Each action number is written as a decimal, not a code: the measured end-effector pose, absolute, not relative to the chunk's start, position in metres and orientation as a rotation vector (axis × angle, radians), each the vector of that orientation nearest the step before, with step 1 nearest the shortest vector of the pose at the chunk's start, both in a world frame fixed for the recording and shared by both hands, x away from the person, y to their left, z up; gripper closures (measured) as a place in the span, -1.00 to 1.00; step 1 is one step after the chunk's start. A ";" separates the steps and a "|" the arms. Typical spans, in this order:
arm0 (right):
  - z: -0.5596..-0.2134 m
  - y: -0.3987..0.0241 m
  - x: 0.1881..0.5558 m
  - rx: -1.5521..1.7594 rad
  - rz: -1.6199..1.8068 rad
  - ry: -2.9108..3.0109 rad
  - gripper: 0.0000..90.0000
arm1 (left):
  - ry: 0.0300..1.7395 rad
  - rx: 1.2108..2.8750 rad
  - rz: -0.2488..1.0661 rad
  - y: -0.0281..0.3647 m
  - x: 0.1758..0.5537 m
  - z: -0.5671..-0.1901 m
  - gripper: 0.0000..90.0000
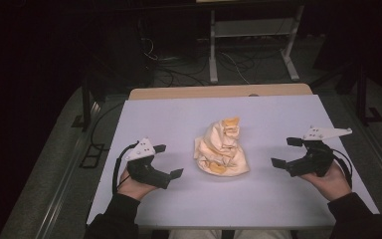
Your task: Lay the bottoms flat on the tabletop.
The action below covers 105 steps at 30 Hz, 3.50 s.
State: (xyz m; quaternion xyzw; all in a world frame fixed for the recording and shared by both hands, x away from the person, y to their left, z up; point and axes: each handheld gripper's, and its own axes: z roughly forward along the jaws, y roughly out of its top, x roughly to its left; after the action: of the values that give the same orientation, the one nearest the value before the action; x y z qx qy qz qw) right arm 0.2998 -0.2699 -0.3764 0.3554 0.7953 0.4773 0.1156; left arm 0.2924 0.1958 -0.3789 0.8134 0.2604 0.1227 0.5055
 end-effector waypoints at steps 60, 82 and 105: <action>-0.386 -0.187 0.373 1.022 1.333 2.465 -1.00 | 0.581 2.020 0.125 0.131 0.338 -0.411 -0.89; -0.412 -0.181 0.396 1.144 1.355 2.495 -0.75 | 0.665 2.111 -0.007 0.130 0.351 -0.443 -0.50; -0.415 -0.166 0.405 1.144 1.437 2.455 0.39 | 0.879 2.042 -0.070 0.128 0.354 -0.454 0.30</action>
State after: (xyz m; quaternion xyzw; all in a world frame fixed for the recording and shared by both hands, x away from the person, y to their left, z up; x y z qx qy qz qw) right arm 0.4053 -0.1659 -0.4150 0.3727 0.8002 0.4683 0.0377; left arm 0.3535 0.1280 -0.4541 0.8231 0.3543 -0.0281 0.4430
